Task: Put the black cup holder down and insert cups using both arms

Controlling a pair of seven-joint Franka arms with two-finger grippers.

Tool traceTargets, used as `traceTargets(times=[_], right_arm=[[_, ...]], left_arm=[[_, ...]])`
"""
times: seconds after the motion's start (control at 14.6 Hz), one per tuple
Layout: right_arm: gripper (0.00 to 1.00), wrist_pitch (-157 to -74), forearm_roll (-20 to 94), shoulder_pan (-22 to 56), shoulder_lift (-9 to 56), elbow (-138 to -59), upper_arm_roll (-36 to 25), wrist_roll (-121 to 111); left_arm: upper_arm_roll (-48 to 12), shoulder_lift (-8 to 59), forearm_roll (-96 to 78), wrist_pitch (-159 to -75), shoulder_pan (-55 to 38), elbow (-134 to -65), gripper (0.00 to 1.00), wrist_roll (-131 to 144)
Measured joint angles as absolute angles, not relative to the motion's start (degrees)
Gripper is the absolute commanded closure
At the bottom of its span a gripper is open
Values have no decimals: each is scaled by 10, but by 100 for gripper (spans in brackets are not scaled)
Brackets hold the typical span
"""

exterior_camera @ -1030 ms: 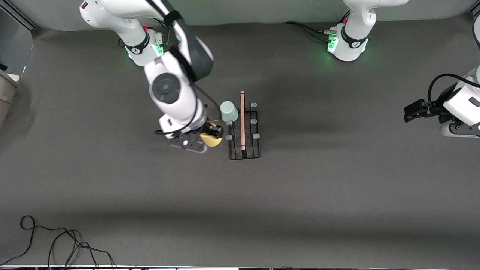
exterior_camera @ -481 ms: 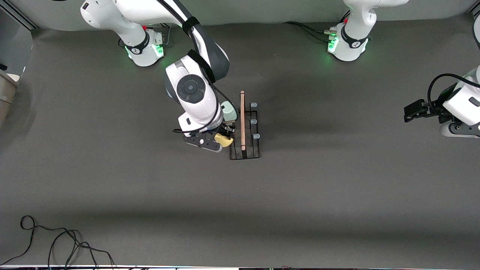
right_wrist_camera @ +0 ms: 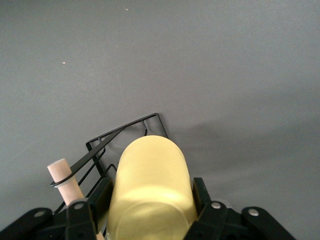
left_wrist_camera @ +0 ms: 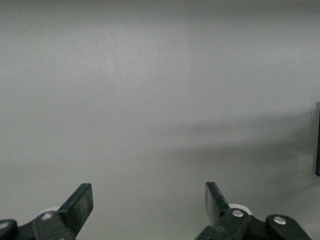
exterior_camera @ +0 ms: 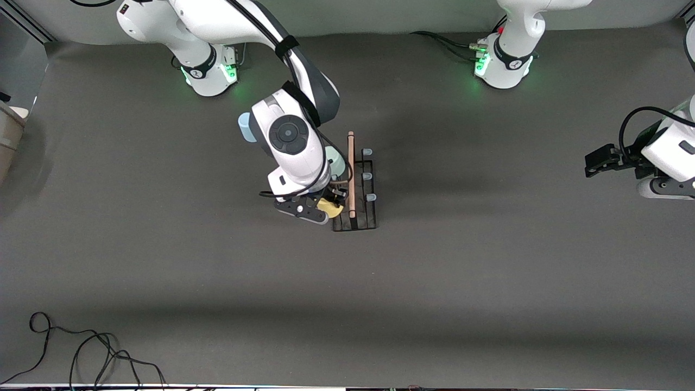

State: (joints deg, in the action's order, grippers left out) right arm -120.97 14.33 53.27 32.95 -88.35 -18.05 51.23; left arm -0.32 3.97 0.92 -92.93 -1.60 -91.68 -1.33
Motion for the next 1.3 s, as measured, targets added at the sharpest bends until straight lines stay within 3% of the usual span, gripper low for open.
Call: traceTargets(times=[0.14,0.55,0.96,1.3], right_arm=[[8,-1214,143,536,338,-883,-180,516],[5,-1189,143,533,329,-867,-191,515],[1,-967,143,460,193,-853,-226,366],[0,-837,137,442,110,-855,-343,189]], left_arm=[[-3,40,9,-929,-16,-917,0,-13],[-3,40,9,-929,-16,-917,0,-13],[-3,40,9,-929,-17,-917,0,-13],[-3,40,9,-929,-17,-917,0,-13]])
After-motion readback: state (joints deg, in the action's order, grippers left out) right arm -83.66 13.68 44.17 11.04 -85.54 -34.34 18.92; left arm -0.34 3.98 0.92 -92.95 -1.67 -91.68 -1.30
